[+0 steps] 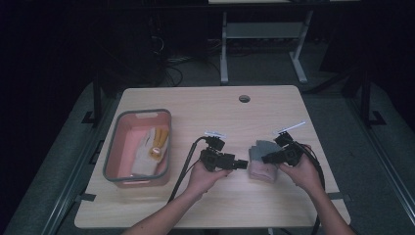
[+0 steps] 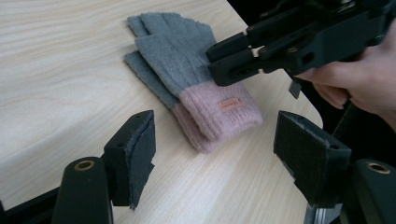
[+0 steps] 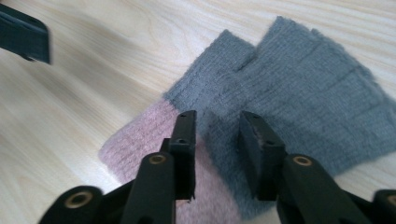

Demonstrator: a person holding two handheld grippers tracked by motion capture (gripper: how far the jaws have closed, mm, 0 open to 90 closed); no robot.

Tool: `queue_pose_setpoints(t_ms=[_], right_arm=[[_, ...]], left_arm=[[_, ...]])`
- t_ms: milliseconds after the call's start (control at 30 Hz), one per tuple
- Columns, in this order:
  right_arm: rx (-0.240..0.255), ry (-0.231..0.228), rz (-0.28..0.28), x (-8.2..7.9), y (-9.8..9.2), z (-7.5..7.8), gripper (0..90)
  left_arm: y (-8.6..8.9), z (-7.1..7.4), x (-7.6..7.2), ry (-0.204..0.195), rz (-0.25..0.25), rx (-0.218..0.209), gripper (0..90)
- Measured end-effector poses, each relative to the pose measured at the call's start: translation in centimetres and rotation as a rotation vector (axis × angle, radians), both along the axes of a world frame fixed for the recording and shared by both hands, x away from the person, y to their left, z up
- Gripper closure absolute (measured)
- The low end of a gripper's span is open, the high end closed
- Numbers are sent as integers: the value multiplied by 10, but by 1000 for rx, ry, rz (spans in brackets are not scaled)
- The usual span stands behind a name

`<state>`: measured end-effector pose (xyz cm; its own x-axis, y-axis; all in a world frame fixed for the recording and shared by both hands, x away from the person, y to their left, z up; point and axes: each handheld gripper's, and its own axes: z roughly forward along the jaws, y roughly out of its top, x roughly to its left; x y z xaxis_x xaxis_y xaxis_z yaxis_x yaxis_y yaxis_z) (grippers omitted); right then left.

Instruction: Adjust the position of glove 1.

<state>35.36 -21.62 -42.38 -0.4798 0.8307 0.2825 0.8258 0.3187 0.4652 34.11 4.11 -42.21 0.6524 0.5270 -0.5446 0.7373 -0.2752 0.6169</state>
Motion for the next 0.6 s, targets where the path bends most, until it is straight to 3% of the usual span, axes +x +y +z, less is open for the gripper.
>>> queue_pose_setpoints(t_ms=[233,600], right_arm=[[52,-14,-65,-8,-15,2,525],[156,8,-173,-16,-41,-9,467]], left_arm=[[-13,-16,7,48,1,7,300],[-34,-29,11,89,24,9,314]])
